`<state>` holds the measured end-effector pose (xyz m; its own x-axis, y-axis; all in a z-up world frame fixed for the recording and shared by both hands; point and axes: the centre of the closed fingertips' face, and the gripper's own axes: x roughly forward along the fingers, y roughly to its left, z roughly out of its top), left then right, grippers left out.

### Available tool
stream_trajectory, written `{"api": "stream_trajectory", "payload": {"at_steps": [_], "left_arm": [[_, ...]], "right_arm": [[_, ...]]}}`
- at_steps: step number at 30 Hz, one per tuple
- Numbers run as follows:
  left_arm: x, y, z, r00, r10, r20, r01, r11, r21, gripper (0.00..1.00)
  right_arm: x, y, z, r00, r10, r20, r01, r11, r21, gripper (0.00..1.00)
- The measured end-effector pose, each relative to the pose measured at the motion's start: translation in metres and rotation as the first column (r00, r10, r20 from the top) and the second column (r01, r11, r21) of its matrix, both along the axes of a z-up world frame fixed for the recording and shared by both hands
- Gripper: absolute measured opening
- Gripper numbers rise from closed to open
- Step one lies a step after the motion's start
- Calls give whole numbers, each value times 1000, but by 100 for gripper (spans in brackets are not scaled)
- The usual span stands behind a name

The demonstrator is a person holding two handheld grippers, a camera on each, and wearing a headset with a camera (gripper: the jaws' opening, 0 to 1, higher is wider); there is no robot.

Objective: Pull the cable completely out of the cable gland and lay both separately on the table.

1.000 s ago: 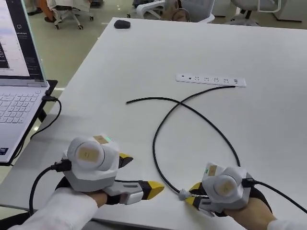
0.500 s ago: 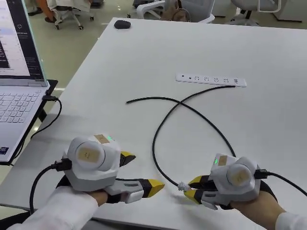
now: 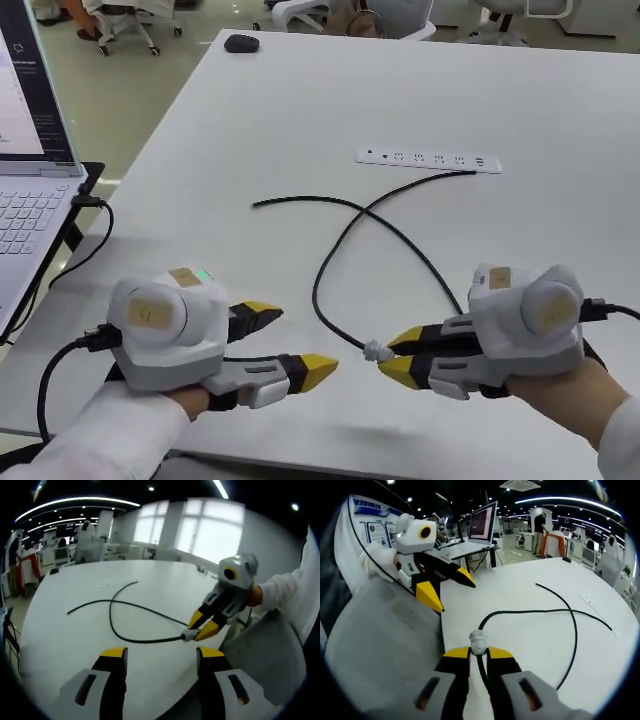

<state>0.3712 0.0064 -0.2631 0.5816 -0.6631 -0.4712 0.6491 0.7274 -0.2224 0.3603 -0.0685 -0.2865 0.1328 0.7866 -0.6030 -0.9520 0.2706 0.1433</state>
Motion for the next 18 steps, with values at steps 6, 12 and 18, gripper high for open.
{"api": "stream_trajectory", "payload": {"at_steps": [6,12,18], "left_arm": [[4,2,5,1000,-4,7,4,1000,-6,55],[10,4,22,999,-27,36,28,999,-21,53],[11,-3,41,992,-99,79,103,993,-51,47]], "right_arm": [[-1,1,27,1000,13,-19,-13,999,39,9],[-7,2,50,998,58,-33,-56,997,61,8],[-11,5,73,996,86,-18,-84,992,94,8]]}}
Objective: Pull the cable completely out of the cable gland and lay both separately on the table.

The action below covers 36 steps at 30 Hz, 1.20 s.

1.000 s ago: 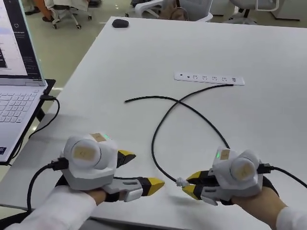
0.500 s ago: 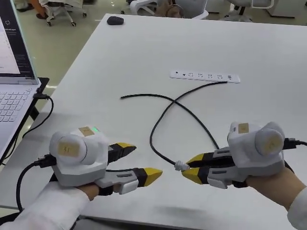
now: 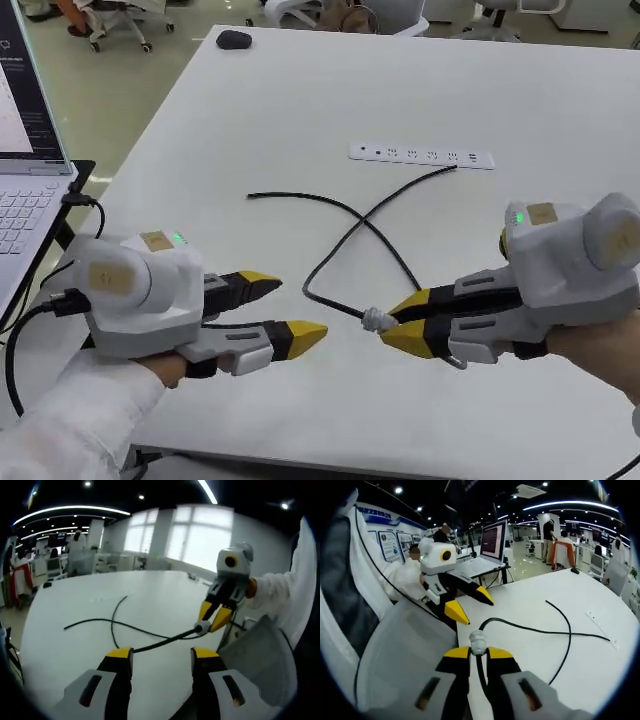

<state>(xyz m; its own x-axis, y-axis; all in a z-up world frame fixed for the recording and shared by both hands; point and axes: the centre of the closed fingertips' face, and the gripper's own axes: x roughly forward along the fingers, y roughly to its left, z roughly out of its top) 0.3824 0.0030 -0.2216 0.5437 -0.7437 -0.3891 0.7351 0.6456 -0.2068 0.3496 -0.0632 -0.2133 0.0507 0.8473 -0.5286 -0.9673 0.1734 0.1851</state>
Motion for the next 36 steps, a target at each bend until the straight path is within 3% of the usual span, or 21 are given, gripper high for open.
{"api": "stream_trajectory", "payload": {"at_steps": [4,8,12,19,24,36], "left_arm": [[-5,-12,15,994,-93,57,94,996,-9,45],[-12,-28,33,975,-191,109,197,980,-42,42],[-18,-41,47,958,-255,131,268,959,-93,39],[-23,-51,53,937,-316,148,331,940,-88,37],[-28,-56,63,925,-343,163,362,925,-112,36],[-37,-66,82,896,-396,201,425,896,-127,29]], "right_arm": [[-1,0,13,1000,15,9,-15,999,29,8],[-5,1,29,999,38,30,-40,998,56,8],[-13,5,46,996,71,51,-75,993,92,8],[-20,8,65,991,101,85,-111,986,122,9],[-22,8,76,987,117,114,-131,982,133,9],[-34,8,105,963,182,200,-212,967,139,9]]}}
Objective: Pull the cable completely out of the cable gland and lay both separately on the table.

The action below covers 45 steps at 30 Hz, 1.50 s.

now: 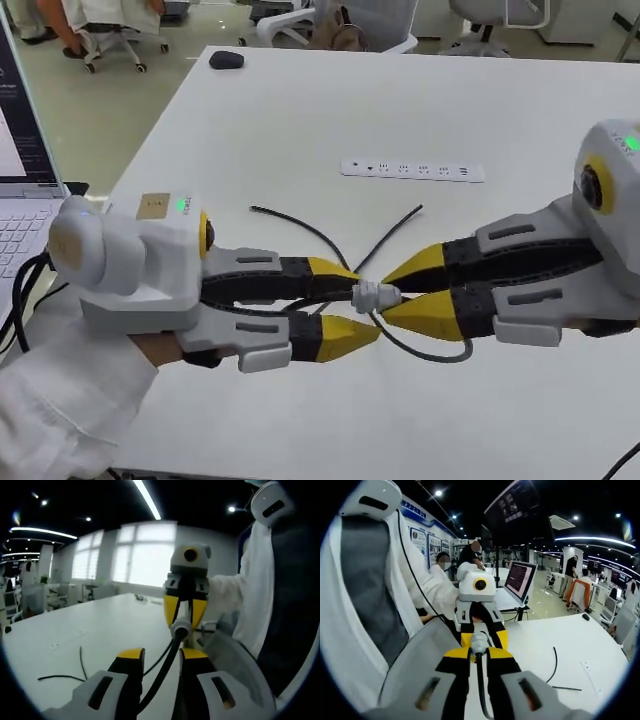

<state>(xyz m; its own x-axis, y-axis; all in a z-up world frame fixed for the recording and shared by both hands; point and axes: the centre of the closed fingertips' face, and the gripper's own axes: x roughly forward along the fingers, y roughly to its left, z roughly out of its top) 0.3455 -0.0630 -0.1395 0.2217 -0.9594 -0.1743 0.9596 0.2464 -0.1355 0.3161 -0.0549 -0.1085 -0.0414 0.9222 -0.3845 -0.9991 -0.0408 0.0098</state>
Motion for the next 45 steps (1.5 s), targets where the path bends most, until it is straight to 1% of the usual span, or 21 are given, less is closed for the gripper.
{"api": "stream_trajectory", "payload": {"at_steps": [3,5,7,9,11,12,14,15,18,19,21,22,24,27,32,35,37,39,42,44,45], "left_arm": [[-1,-1,1,1000,-8,13,8,1000,7,22],[-3,-3,6,1000,-22,11,22,1000,-14,19],[-4,-4,11,1000,-28,9,28,999,-41,20],[-3,-6,16,999,-31,10,32,998,-53,20],[-5,-8,20,999,-48,21,50,997,-54,20],[-7,-9,24,998,-62,26,64,996,-67,20],[-9,-9,32,997,-78,7,78,992,-101,20],[-9,-8,34,997,-79,2,79,991,-108,20],[-10,-5,39,997,-81,15,82,990,-119,21],[-12,-5,42,996,-90,19,92,987,-131,21],[-16,-6,48,994,-108,-2,107,981,-165,20],[-17,-7,49,994,-111,-5,108,979,-174,21],[-16,-8,49,994,-106,-10,103,980,-171,18],[-15,-9,50,995,-104,-8,101,979,-180,17],[-15,-11,51,993,-111,-41,101,976,-193,17],[-15,-12,55,993,-109,-52,95,971,-218,17],[-13,-12,59,994,-96,-47,82,967,-243,17],[-14,-12,59,994,-97,-48,82,967,-243,17],[-14,-13,57,993,-103,-58,88,973,-215,16],[-13,-12,57,993,-96,-70,80,974,-212,16],[-13,-12,57,993,-96,-64,81,974,-211,16]], "right_arm": [[-1,-1,4,1000,5,3,-5,1000,6,9],[-1,-1,7,1000,11,7,-11,1000,11,9],[-2,-2,8,1000,16,23,-16,1000,4,9],[-2,-3,12,999,24,36,-24,1000,9,9],[-2,-4,16,999,27,43,-28,999,24,9],[0,-4,17,999,21,45,-22,999,25,9],[3,-5,15,998,11,55,-12,1000,18,9],[4,-7,14,998,9,58,-9,1000,14,9],[4,-9,16,998,5,56,-6,1000,24,9],[4,-9,17,998,4,66,-6,1000,24,9],[5,-9,17,997,2,73,-4,1000,26,9],[4,-9,18,997,3,71,-5,1000,30,9],[3,-8,19,997,6,74,-9,999,38,9],[4,-9,19,997,1,79,-4,999,42,9],[3,-12,19,996,-2,88,-3,999,54,9],[3,-13,21,997,-10,72,5,998,69,9],[4,-14,23,999,-22,48,18,996,87,9],[4,-14,24,999,-23,39,19,995,99,9],[3,-13,22,999,-24,49,19,996,89,9],[4,-13,22,999,-38,34,34,995,97,10],[5,-13,22,999,-40,27,37,994,105,10]]}}
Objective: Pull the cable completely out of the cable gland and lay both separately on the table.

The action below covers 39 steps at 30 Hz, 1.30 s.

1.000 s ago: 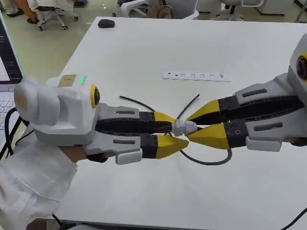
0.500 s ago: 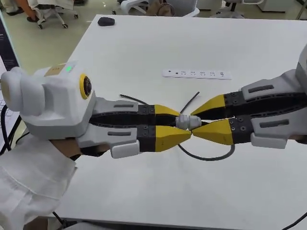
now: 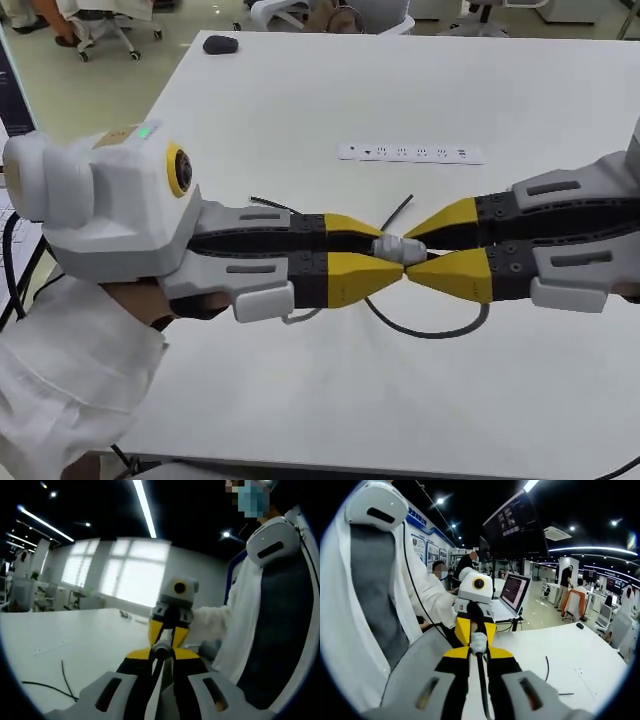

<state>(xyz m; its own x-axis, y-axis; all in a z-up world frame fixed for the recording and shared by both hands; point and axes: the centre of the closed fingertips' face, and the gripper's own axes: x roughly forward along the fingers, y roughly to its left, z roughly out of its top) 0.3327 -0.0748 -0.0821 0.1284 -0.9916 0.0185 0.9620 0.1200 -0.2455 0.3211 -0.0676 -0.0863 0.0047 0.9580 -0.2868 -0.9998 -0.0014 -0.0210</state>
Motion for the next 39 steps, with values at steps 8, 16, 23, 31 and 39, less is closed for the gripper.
{"api": "stream_trajectory", "payload": {"at_steps": [8,16,23,31,39], "left_arm": [[-2,5,11,987,28,156,-25,1000,-17,15],[-8,1,14,959,18,284,-17,1000,-4,15],[-8,-2,17,951,7,309,-6,1000,-5,15],[-9,-2,18,941,5,339,-3,1000,-6,15],[-8,2,15,965,-17,261,10,1000,27,15]], "right_arm": [[5,-3,16,952,8,-307,56,978,200,15],[5,-8,17,881,58,-469,76,962,262,16],[1,-7,15,843,93,-530,54,965,255,12],[-6,-5,18,786,122,-607,52,964,261,11],[-6,-1,18,786,95,-611,69,969,238,9]]}}
